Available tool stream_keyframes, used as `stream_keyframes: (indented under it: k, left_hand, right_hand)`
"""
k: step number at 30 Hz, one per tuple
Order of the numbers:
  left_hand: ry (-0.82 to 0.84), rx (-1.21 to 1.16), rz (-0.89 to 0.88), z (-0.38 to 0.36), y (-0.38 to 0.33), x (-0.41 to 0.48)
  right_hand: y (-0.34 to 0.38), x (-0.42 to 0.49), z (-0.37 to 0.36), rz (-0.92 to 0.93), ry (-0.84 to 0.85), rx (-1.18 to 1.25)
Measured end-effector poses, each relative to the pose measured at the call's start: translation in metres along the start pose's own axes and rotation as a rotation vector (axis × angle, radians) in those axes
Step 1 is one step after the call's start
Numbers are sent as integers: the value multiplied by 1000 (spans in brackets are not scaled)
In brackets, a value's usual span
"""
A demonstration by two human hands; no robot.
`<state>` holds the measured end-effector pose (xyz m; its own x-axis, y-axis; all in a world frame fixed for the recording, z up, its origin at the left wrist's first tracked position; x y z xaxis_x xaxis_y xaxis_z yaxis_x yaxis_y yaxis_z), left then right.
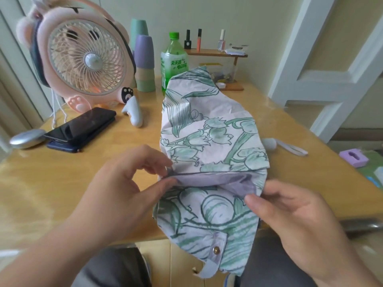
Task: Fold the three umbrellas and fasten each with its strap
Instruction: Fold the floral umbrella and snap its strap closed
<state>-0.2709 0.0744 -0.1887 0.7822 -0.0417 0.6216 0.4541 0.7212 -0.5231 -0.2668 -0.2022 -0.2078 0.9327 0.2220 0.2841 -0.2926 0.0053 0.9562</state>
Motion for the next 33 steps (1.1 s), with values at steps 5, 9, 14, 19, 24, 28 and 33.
stream_keyframes:
  k: [5, 9, 14, 19, 24, 28, 33]
  left_hand:
    - [28, -241, 154, -12, 13, -7]
    - [16, -377, 86, -3, 17, -9]
    - [196, -53, -179, -1, 7, -18]
    - [257, -110, -187, -1, 10, -20]
    - [277, -59, -241, -2, 11, -19]
    - [349, 88, -306, -6, 12, -23]
    - [299, 191, -276, -11, 4, -21]
  right_hand:
    - [-3, 1, -9, -94, -24, 49]
    - [1, 6, 9, -7, 66, -116]
    - [-6, -5, 18, -92, 240, -196]
    - [-3, -17, 17, -204, -95, 29]
    - [8, -21, 0, -263, -209, 68]
    - [8, -26, -9, -353, -108, -91]
    - [8, -29, -12, -353, -130, -302]
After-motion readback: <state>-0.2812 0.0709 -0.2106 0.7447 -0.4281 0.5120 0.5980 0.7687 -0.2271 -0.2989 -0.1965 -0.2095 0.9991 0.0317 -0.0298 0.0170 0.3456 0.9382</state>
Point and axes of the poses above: each hand's wrist, its own x-axis towards the middle knuckle, its own z-axis out of the back of the hand, y = z × x, the point moved 3 cm from there along x, towards the middle knuckle, and after that the axes turned 5 degrees about x, right-handed, at the moved point
